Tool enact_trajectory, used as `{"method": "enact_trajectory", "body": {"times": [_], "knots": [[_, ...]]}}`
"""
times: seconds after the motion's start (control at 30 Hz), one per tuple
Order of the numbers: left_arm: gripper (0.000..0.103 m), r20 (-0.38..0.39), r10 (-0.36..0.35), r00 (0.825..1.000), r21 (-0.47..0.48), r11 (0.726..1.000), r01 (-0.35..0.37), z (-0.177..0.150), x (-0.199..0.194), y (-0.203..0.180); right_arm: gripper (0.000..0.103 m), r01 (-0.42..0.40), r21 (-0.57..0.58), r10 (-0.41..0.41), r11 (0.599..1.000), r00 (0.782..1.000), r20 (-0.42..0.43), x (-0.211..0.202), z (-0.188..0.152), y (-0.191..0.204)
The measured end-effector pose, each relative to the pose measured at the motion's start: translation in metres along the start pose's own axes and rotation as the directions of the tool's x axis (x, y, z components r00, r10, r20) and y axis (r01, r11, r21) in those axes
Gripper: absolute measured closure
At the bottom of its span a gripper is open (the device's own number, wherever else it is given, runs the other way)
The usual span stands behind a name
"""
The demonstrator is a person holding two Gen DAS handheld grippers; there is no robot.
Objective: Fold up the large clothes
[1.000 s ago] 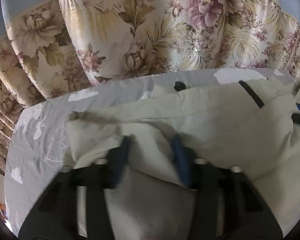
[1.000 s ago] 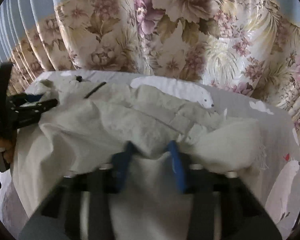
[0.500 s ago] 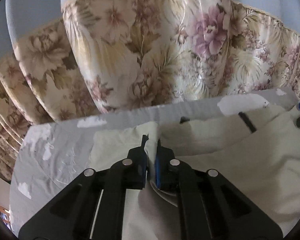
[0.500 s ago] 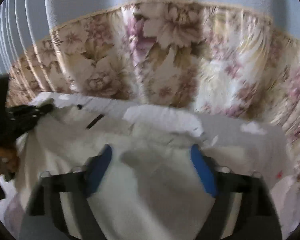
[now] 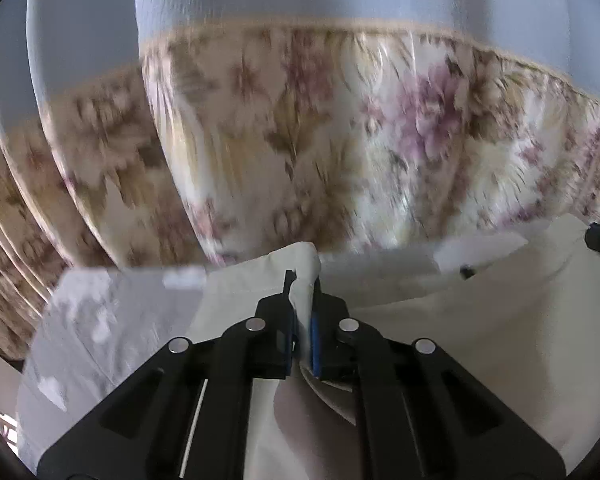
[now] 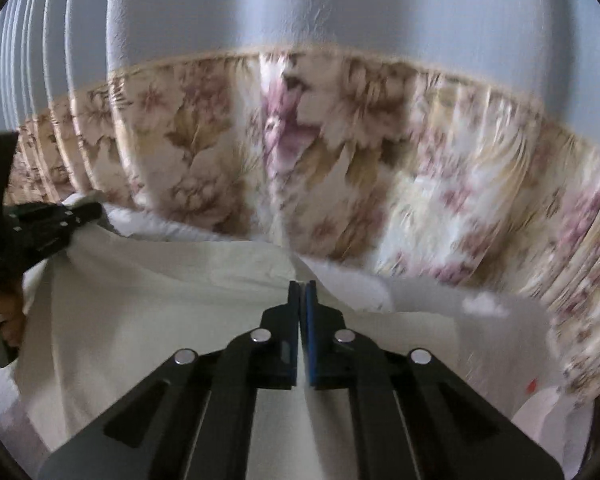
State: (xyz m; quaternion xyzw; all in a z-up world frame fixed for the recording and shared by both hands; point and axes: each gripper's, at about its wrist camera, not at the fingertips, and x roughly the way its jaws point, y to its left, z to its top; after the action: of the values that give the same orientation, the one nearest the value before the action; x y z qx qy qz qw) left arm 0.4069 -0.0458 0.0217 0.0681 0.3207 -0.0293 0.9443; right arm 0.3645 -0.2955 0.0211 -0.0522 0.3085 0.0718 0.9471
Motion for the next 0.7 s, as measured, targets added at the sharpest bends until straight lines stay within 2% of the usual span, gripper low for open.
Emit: {"method": "enact_trajectory", "body": {"times": [0.03,0.07,0.1,0.13,0.17,0.2,0.23,0.27,0.3,0.33,0.37,0.43,0.53,0.63,0.7], "knots": [[0.097,-0.002,0.018,1.000,0.003,1.000,-0.018,0.005,0.005,-0.001,0.101,0.011,0.007,-0.011,1.000,1.000,-0.004,0.005,0.003,-0.001],[0.092,-0.026,0.028,0.999,0.007,1.000,-0.028,0.007,0.015,-0.001,0.101,0.020,0.017,-0.019,1.000,1.000,-0.017,0.014,0.004,-0.003],[0.088,-0.082,0.043,0.996,0.015,0.999,-0.042,0.005,0.032,-0.002,0.100,0.033,0.026,-0.032,0.999,0.998,-0.058,0.030,0.001,-0.006],[0.077,-0.117,0.057,0.991,0.020,0.998,-0.055,0.000,0.044,-0.002,0.099,0.039,0.039,-0.035,0.998,0.995,-0.091,0.042,-0.003,-0.009],[0.061,-0.147,0.089,0.985,0.034,0.996,-0.085,-0.006,0.054,-0.003,0.095,0.045,0.060,-0.037,0.997,0.991,-0.128,0.055,-0.008,-0.013],[0.051,-0.169,0.129,0.977,0.056,0.991,-0.121,-0.012,0.064,-0.003,0.080,0.062,0.085,-0.045,0.994,0.980,-0.193,0.073,-0.017,-0.019],[0.033,-0.172,0.173,0.970,0.066,0.984,-0.164,-0.022,0.071,0.000,0.070,0.071,0.106,-0.046,0.992,0.974,-0.221,0.080,-0.023,-0.024],[0.018,-0.162,0.198,0.967,0.063,0.980,-0.190,-0.026,0.070,0.003,0.054,0.086,0.135,-0.054,0.987,0.973,-0.223,0.081,-0.027,-0.030],[0.011,-0.156,0.218,0.963,0.068,0.975,-0.209,-0.029,0.070,0.006,0.041,0.097,0.163,-0.060,0.982,0.974,-0.218,0.079,-0.029,-0.038],[0.003,-0.152,0.251,0.956,0.102,0.966,-0.237,-0.032,0.069,0.008,0.036,0.102,0.164,-0.065,0.981,0.974,-0.218,0.078,-0.031,-0.043],[0.003,-0.148,0.257,0.955,0.128,0.963,-0.239,-0.034,0.069,0.009,0.030,0.114,0.159,-0.077,0.981,0.973,-0.219,0.076,-0.031,-0.047],[0.003,-0.151,0.260,0.954,0.168,0.958,-0.234,-0.037,0.065,0.009,0.030,0.131,0.167,-0.092,0.977,0.970,-0.223,0.066,-0.032,-0.054],[0.003,-0.114,0.285,0.952,0.150,0.952,-0.268,-0.033,0.041,0.011,0.029,0.145,0.150,-0.125,0.978,0.983,-0.138,0.027,-0.023,-0.047],[0.003,-0.037,0.212,0.977,0.059,0.976,-0.210,-0.021,-0.005,0.007,0.014,0.104,0.109,-0.102,0.989,0.994,-0.025,-0.015,-0.011,-0.019],[0.003,0.005,0.173,0.985,0.019,0.985,-0.173,-0.018,-0.029,-0.003,0.013,0.064,0.074,-0.065,0.995,0.998,0.005,-0.028,-0.008,0.004]]}}
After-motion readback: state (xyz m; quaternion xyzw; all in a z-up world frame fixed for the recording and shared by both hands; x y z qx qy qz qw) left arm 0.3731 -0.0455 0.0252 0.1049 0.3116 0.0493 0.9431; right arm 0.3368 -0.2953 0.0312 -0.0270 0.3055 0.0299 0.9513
